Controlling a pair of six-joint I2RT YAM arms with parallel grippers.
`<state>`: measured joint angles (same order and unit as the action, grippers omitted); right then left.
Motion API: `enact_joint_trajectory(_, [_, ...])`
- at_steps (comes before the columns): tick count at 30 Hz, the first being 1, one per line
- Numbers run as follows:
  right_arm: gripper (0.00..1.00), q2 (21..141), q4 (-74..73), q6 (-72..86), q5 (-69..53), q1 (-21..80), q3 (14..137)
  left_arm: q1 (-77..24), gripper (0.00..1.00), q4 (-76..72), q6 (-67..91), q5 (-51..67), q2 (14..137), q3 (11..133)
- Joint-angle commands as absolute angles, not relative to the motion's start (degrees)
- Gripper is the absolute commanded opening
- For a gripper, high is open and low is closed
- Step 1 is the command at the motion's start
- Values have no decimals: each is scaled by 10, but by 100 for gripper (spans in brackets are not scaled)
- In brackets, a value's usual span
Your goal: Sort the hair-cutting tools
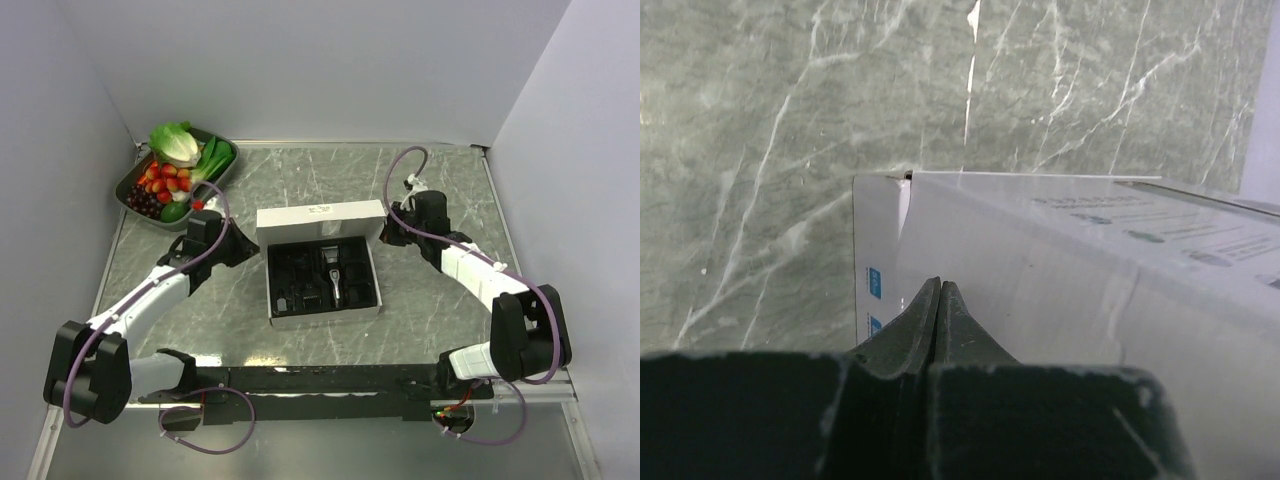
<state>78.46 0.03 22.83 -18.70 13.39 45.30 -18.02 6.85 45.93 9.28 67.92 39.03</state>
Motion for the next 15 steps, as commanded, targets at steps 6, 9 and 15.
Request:
enact_joint_trajectory(6, [0,754,11,223,-187,158,442,-199,1,45,461,98,671,379])
enact_joint_trajectory(9, [0,754,11,222,-185,165,437,-207,1,43,461,92,672,378])
enact_joint_trajectory(15, [0,746,10,219,-171,171,425,-217,1,47,462,83,668,374])
